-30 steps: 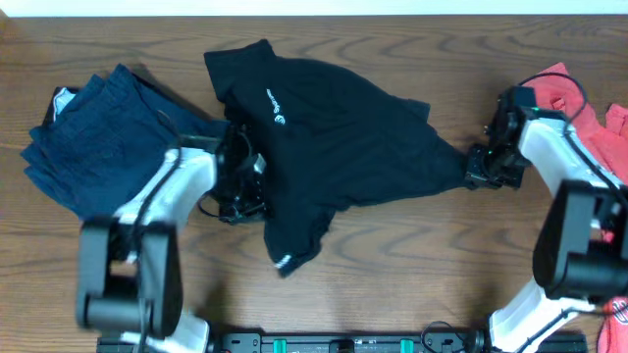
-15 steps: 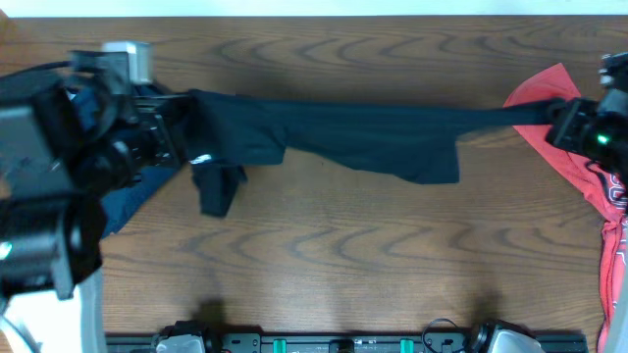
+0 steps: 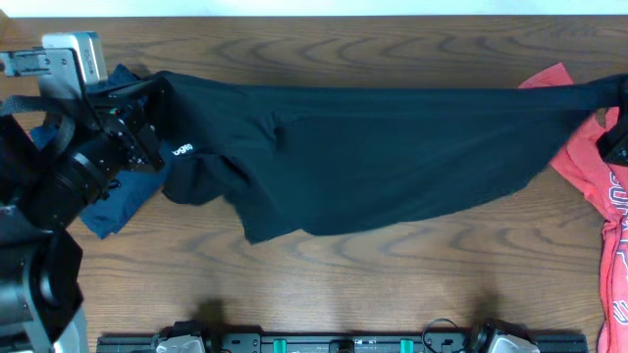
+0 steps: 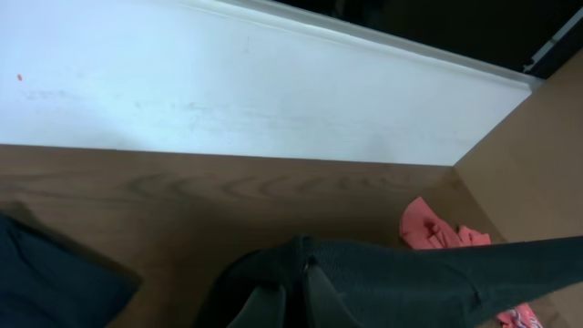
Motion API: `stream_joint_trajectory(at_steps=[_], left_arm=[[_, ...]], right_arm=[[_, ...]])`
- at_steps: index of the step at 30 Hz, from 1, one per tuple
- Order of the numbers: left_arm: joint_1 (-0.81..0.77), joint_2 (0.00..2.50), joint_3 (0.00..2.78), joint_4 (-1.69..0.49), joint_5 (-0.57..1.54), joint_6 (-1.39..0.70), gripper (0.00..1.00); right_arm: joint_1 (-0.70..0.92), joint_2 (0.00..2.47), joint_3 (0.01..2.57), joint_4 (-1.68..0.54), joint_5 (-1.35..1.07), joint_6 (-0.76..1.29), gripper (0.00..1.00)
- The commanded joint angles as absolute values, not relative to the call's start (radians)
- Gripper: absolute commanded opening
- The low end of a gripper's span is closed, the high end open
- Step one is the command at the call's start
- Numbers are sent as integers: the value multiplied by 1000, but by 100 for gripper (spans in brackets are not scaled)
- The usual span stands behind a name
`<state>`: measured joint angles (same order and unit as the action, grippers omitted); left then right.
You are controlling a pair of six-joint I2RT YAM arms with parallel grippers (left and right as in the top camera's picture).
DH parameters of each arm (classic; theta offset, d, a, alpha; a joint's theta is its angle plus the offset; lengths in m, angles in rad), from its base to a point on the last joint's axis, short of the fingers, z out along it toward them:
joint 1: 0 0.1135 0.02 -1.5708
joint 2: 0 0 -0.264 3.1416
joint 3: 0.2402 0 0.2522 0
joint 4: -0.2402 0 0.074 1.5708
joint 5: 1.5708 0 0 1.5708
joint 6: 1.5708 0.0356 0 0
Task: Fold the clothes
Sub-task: 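Lift the polo with both grippers and stretch it wide across the table, then lay the stretched polo flat on the table with both grippers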
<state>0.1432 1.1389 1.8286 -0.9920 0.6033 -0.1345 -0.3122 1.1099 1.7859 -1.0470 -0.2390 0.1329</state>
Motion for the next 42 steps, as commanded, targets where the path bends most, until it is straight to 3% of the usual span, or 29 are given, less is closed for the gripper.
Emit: stream_joint_trajectory(at_steps=[1, 10, 14, 21, 24, 28, 32, 36, 42], left_arm=[[153, 1187, 1846, -986, 625, -159, 6], [71, 1493, 1846, -847, 658, -158, 6], [61, 1666, 1846, -567, 659, -192, 6], [76, 1782, 1848, 35, 659, -491, 6], [103, 1781, 1905, 91, 684, -532, 6], [153, 1776, 1989, -64, 863, -531, 6], [170, 1764, 1990, -457, 1016, -412, 6], [143, 1771, 1969, -1012, 863, -101, 6], [45, 1783, 1802, -1373, 605, 61, 6]], right_arm=[[-328, 1176, 1796, -1050, -183, 133, 1], [-310, 1505, 1796, -997, -192, 133, 1], [-294, 1656, 1797, -828, -192, 172, 1], [-297, 1689, 1868, -632, -186, 310, 1], [-298, 1687, 1949, -679, -126, 305, 1], [-302, 1687, 2004, -813, -65, 259, 1], [-302, 1694, 1981, -1007, 43, 230, 1], [-301, 1702, 1893, -1159, 130, 220, 1], [-302, 1702, 1672, -1259, 172, 201, 1]])
